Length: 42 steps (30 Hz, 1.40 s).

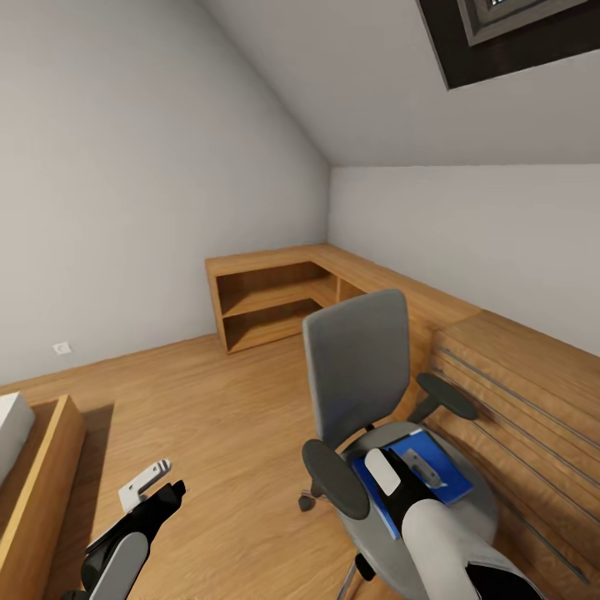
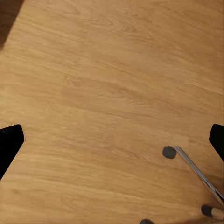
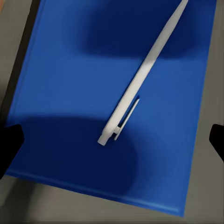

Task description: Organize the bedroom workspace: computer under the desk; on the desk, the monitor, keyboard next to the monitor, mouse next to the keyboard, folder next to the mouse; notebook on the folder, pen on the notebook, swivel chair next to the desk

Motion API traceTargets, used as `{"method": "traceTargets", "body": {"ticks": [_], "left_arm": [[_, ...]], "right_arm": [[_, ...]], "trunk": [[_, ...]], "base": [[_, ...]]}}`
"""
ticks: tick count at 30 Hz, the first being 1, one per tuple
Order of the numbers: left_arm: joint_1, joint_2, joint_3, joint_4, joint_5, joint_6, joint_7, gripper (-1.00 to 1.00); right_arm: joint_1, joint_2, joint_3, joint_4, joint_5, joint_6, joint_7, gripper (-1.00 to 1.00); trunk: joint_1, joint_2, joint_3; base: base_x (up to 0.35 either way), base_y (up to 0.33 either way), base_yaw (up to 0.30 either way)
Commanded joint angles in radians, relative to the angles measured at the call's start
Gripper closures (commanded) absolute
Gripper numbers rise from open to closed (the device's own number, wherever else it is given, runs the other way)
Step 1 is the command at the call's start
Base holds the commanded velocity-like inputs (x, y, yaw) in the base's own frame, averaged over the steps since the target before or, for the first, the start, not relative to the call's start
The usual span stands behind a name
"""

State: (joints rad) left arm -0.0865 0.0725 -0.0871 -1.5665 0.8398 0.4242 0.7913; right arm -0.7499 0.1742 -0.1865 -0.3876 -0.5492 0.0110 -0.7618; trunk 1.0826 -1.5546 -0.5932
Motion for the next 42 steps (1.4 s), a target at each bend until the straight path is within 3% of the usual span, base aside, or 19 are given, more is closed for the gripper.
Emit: {"method": "traceTargets", "body": {"ticks": [1, 26, 42], "left_arm": [[-0.001, 0.001, -0.002, -0.001, 0.005, 0.002, 0.008, -1.00], [-0.001, 0.000, -0.003, -0.001, 0.005, 0.002, 0.008, -1.00], [-0.001, -0.002, -0.005, -0.001, 0.005, 0.002, 0.008, -1.00]], "right_arm": [[0.000, 0.000, -0.001, -0.002, -0.004, 0.001, -0.004, -1.00], [0.000, 0.000, -0.002, -0.005, -0.034, -0.029, 0.005, -1.00], [0.000, 0.000, 0.000, -0.001, -0.032, -0.067, 0.043, -1.00]], "trunk": [[0.000, -0.001, -0.001], [0.000, -0.001, -0.001], [0.061, -0.113, -0.051]], "base": [[0.000, 0.000, 0.075], [0.000, 0.000, 0.006], [0.000, 0.000, 0.000]]}}
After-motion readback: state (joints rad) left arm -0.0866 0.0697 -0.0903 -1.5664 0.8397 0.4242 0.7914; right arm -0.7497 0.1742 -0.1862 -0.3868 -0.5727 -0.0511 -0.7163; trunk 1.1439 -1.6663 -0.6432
